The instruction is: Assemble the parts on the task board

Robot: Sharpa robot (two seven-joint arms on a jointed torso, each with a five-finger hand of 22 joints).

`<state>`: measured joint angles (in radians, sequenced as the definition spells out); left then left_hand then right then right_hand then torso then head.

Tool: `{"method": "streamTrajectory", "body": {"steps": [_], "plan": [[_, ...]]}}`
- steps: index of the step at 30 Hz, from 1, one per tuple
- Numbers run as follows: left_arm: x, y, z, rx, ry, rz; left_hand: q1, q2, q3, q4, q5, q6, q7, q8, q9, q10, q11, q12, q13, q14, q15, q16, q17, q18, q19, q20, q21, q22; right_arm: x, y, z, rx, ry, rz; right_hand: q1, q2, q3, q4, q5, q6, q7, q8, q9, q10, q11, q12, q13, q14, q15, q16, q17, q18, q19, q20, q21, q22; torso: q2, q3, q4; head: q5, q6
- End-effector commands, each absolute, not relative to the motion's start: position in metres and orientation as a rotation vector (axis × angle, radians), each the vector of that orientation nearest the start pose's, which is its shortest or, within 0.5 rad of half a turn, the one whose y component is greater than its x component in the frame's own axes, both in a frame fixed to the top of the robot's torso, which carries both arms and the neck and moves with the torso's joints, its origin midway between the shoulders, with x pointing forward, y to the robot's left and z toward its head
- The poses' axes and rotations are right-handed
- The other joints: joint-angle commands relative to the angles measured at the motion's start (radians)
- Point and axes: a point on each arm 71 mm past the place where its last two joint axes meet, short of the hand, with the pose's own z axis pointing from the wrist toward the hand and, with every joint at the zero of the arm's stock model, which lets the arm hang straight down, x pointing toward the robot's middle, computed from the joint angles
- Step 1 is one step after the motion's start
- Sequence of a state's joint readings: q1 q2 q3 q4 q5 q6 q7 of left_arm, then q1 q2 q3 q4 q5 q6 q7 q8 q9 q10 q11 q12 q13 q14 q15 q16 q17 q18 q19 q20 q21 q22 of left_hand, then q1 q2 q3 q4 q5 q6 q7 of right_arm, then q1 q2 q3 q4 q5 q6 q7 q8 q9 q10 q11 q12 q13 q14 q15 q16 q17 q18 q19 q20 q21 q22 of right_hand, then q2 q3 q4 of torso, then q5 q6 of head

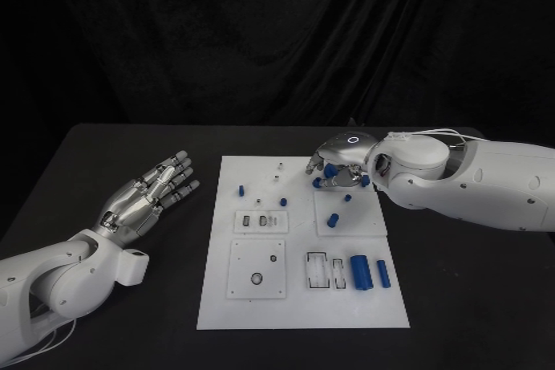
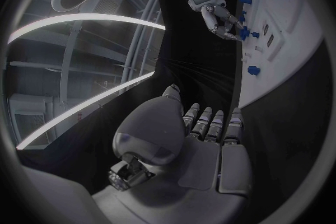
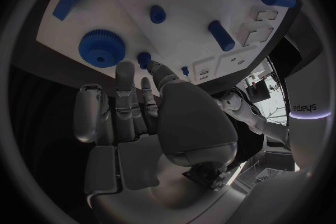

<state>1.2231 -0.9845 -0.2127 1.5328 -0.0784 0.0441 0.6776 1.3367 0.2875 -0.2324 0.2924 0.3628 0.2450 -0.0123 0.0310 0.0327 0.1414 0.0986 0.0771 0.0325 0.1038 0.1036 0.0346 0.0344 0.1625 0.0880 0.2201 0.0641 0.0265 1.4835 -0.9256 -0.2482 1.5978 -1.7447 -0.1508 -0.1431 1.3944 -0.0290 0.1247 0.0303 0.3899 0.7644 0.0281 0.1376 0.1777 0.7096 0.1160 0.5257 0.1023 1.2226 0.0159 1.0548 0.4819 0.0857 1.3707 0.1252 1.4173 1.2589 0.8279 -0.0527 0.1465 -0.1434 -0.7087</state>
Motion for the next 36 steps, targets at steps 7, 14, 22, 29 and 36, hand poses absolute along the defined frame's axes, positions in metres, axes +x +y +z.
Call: {"method": "streamTrajectory", "body": {"steps": [7,14,22,29,36], "plan": [[0.452,0.265,-0.192,-0.803,1.259,-1.928,0.011,0.003,0.007,-0.001,0.007,0.004,-0.002,0.004,0.001,-0.002,0.009,0.007,0.0,-0.009,0.004,-0.004,-0.001,0.019,-0.007,0.002,-0.006,-0.001,0.486,-0.224,-0.135,-0.593,1.639,0.31,-0.01,-0.033,0.063,0.0,0.058,0.056,0.011,0.028,0.046,-0.001,0.001,-0.005,0.019,0.003,-0.003,0.005,0.004,-0.014,0.001,-0.005,0.001,0.008,0.003,-0.0015,0.0013,-0.001,-0.005],[0.454,0.265,-0.193,-0.804,1.266,-1.932,0.021,0.003,0.014,-0.002,0.018,0.001,-0.001,0.003,0.0,-0.008,0.011,0.01,-0.001,-0.008,0.01,-0.004,0.0,0.018,-0.006,0.008,-0.005,0.0,0.487,-0.223,-0.141,-0.595,1.633,0.328,-0.016,-0.038,0.091,0.002,0.06,0.077,0.013,0.045,0.077,0.014,-0.001,0.001,0.029,0.014,-0.004,0.019,0.029,-0.016,0.009,-0.005,0.007,0.023,0.005,-0.0028,0.0017,0.0,-0.005],[0.455,0.266,-0.193,-0.807,1.273,-1.93,0.028,0.002,0.019,-0.003,0.027,-0.001,-0.001,0.003,0.0,-0.011,0.011,0.012,-0.001,-0.007,0.013,-0.004,0.0,0.018,-0.006,0.01,-0.005,0.0,0.489,-0.219,-0.146,-0.604,1.604,0.367,-0.025,-0.04,0.139,0.007,0.062,0.109,0.011,0.071,0.125,0.059,-0.009,0.004,0.039,0.047,-0.011,0.059,0.094,-0.026,0.037,-0.01,0.03,0.068,0.006,-0.0036,0.0002,0.003,-0.01],[0.456,0.265,-0.194,-0.809,1.282,-1.935,0.034,0.003,0.023,-0.003,0.033,-0.002,0.001,0.003,0.0,-0.014,0.011,0.014,-0.001,-0.006,0.017,-0.003,0.001,0.018,-0.005,0.013,-0.004,0.0,0.491,-0.216,-0.147,-0.596,1.572,0.412,0.001,-0.025,0.201,-0.004,0.025,0.164,0.033,0.111,0.185,0.186,-0.042,0.007,0.043,0.113,-0.031,0.13,0.227,-0.014,0.005,-0.026,0.005,0.026,0.007,-0.0026,0.0032,0.0,-0.009],[0.457,0.266,-0.195,-0.812,1.29,-1.934,0.041,0.003,0.029,-0.003,0.041,0.0,0.005,0.003,0.001,-0.017,0.012,0.017,-0.001,-0.004,0.022,-0.002,0.002,0.018,-0.003,0.018,-0.003,0.001,0.487,-0.217,-0.143,-0.584,1.509,0.455,0.036,-0.02,0.229,-0.025,-0.004,0.218,0.064,0.153,0.248,0.311,-0.079,-0.004,0.046,0.158,-0.054,0.174,0.322,-0.024,0.034,-0.05,0.02,0.065,0.008,-0.0042,0.0013,0.002,-0.007]]}}
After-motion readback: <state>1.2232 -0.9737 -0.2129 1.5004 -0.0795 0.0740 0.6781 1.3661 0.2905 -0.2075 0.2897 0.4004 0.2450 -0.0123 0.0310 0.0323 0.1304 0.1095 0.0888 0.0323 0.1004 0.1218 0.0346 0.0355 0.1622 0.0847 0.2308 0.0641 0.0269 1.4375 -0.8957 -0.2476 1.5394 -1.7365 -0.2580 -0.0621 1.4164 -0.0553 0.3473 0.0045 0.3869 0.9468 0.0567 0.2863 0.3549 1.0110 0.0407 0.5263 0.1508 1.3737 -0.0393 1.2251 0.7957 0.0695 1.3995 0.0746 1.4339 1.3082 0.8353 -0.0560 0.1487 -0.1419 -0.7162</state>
